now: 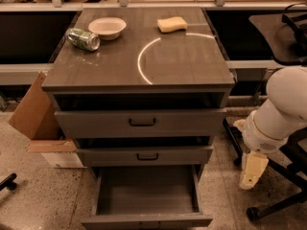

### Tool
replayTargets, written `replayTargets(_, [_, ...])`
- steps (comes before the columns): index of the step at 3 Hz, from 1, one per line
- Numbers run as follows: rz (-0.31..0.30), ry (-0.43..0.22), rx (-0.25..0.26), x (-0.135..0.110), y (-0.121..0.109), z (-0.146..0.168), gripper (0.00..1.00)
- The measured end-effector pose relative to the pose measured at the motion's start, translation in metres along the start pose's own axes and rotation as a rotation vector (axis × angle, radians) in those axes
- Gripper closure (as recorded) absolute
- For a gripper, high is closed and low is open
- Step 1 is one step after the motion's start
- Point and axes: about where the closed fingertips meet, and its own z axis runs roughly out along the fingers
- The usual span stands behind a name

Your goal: Close bottom drawer

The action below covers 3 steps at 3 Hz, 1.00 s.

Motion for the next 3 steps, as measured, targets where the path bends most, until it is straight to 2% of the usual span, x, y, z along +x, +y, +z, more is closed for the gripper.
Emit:
replayTargets(1, [-0.032, 0.002, 0.0, -0.002, 0.003, 0.004, 0.0])
replayTargets(2, [-0.126, -0.011, -0.037, -0.01, 0.022, 0.034, 0.0])
replayTargets(3, [-0.215, -0.056, -0.097, -0.02, 0.047, 0.075, 0.0])
